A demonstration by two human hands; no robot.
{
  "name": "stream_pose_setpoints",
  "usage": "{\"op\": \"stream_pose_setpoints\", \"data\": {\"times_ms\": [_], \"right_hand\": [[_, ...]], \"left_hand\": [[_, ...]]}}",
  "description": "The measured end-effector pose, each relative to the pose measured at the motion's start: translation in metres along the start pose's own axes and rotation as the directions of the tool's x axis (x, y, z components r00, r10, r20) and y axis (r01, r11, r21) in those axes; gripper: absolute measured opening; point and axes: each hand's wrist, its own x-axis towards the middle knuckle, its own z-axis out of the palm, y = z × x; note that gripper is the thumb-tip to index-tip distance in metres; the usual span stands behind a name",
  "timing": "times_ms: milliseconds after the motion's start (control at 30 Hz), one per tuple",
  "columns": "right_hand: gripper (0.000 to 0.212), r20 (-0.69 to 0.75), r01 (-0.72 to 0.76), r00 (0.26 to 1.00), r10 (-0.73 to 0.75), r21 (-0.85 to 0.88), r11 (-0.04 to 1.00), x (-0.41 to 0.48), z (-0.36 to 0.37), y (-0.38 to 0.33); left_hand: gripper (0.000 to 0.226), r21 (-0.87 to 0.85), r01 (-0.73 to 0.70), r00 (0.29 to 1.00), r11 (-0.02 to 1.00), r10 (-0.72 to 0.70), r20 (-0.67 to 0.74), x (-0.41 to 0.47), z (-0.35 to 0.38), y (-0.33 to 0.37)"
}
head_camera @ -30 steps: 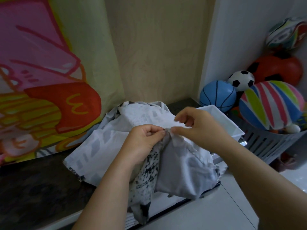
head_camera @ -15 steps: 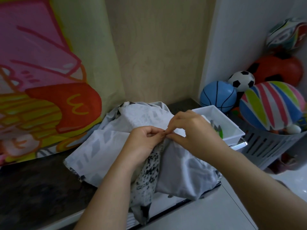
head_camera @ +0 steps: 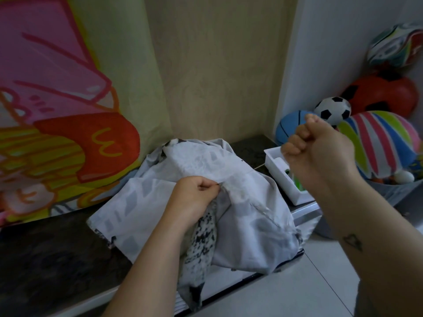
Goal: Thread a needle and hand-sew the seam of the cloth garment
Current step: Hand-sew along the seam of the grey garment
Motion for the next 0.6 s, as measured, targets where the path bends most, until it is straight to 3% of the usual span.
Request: {"op": "stream_pose_setpoints", "data": {"times_ms": [67,100,167,233,300,467,533,600], "right_hand": [[0.021,0.071,0.046,0.997,-0.027,-0.285,0.957,0.000,-0.003,-0.002],[0.017,0.132,0.069,0.991,-0.005,-0.484,0.872,-0.001,-0.004,0.000],[0.011,0.287,0.202,0.954,0.088,-0.831,0.518,-0.007,-0.006,0.009],[0.006,0.424,0.400,0.890,0.168,-0.902,0.160,-0.011,-0.010,0.022],[0.007,0.486,0.495,0.850,0.204,-0.869,0.008,-0.015,-0.013,0.032],[0.011,0.497,0.519,0.845,0.199,-0.851,-0.081,-0.014,-0.015,0.041],[0.016,0.488,0.501,0.853,0.185,-0.865,-0.031,-0.011,-0.015,0.041],[0.019,0.496,0.485,0.853,0.162,-0.869,0.100,-0.008,-0.015,0.039]], "left_hand": [[0.020,-0.003,-0.009,1.000,1.000,0.009,-0.004,0.000,0.000,0.000],[0.021,-0.007,-0.013,1.000,1.000,0.013,-0.003,0.000,0.000,0.001],[0.020,-0.018,-0.020,1.000,1.000,0.020,0.005,-0.001,0.001,0.002],[0.018,-0.023,-0.030,0.999,0.999,0.030,0.011,-0.001,0.001,0.005],[0.016,-0.037,-0.037,0.999,0.999,0.038,0.022,-0.003,0.001,0.007],[0.013,-0.096,-0.019,0.998,0.995,0.024,0.052,-0.007,-0.001,0.007],[0.013,-0.107,-0.007,0.998,0.994,0.014,0.056,-0.006,-0.002,0.007],[0.013,-0.105,0.002,0.999,0.994,0.004,0.053,-0.005,-0.003,0.006]]}}
